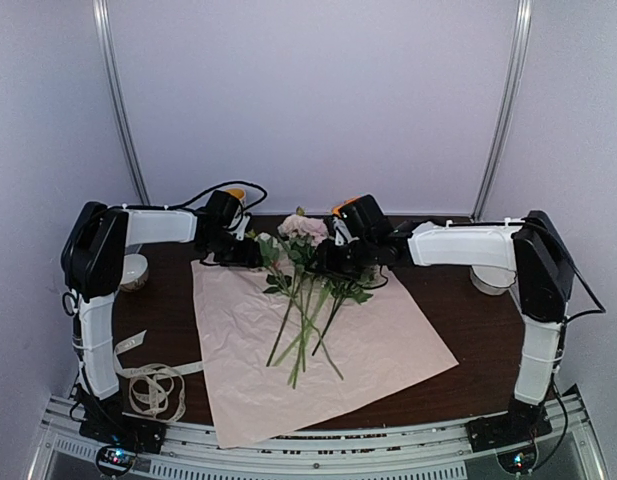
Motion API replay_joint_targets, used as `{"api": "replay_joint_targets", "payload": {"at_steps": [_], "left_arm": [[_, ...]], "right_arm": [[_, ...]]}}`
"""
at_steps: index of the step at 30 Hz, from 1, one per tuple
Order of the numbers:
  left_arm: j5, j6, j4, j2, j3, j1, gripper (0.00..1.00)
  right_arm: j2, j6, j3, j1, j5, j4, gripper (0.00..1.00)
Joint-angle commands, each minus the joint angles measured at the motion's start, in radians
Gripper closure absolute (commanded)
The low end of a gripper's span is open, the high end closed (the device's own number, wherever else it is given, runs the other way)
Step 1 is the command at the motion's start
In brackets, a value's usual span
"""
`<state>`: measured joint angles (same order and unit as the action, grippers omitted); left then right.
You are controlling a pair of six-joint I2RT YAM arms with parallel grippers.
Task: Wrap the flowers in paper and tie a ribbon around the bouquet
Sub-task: Place the fake flower on the flattened wrapping paper, then adjust the fake flower with the flattened wrapping paper.
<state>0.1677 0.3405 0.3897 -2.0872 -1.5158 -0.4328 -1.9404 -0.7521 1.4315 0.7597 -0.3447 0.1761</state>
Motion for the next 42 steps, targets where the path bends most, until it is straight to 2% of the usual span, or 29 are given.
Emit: {"api": "replay_joint_targets", "payload": {"at_steps": [1,4,7,11,16,22,27,30,36,39,42], "left_arm": [[0.012,-0.031,-0.046,-0.018,-0.015,-0.002,0.41],[0.011,-0.04,-0.06,-0.029,-0.023,-0.001,0.41],[0.012,-0.048,-0.059,-0.044,-0.04,-0.003,0.41],[0.011,-0.063,-0.06,-0.06,-0.056,-0.006,0.41],[0.025,-0.084,-0.072,-0.074,-0.071,-0.025,0.41],[0.071,-0.116,-0.102,-0.082,-0.096,-0.076,0.41],[0.05,-0.083,-0.076,-0.013,-0.057,-0.091,0.4],[0.011,-0.081,-0.045,0.077,-0.002,-0.083,0.37],[-0.013,-0.086,-0.01,0.207,0.095,0.015,0.28],[-0.043,-0.075,0.032,0.197,0.087,0.093,0.24],[-0.059,-0.063,0.073,0.174,0.076,0.184,0.19]], "right_arm": [[0.107,0.117,0.078,-0.005,0.133,0.127,0.62],[0.181,0.148,0.038,-0.019,0.194,0.167,0.6],[0.264,0.154,-0.096,-0.071,0.253,0.166,0.59],[0.323,0.206,-0.222,-0.14,0.405,0.255,0.59],[0.308,0.22,-0.348,-0.235,0.356,0.253,0.6],[0.246,0.279,-0.342,-0.278,0.382,0.342,0.6],[0.31,0.358,-0.299,-0.28,0.561,0.56,0.58],[0.373,0.357,-0.333,-0.28,0.563,0.664,0.58],[0.605,0.251,-0.582,-0.268,0.318,0.601,0.56],[0.677,0.173,-0.659,-0.213,0.388,0.634,0.54],[0.68,0.147,-0.68,-0.173,0.421,0.704,0.52]]}}
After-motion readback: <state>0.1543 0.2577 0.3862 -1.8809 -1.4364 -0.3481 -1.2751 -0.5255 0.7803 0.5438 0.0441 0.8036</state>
